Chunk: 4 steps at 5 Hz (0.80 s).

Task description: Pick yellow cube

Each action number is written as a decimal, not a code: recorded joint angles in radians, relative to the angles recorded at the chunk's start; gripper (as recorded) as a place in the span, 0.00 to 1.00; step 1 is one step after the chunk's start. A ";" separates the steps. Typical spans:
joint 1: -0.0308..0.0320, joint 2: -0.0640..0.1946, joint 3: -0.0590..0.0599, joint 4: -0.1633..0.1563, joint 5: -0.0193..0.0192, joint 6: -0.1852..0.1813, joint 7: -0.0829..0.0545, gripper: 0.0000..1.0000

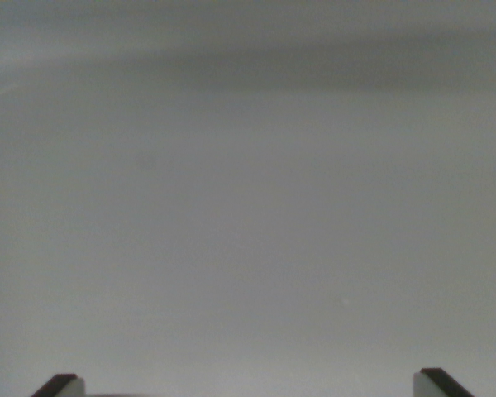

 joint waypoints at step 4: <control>0.0223 0.019 0.024 -0.080 -0.0010 -0.095 0.040 0.00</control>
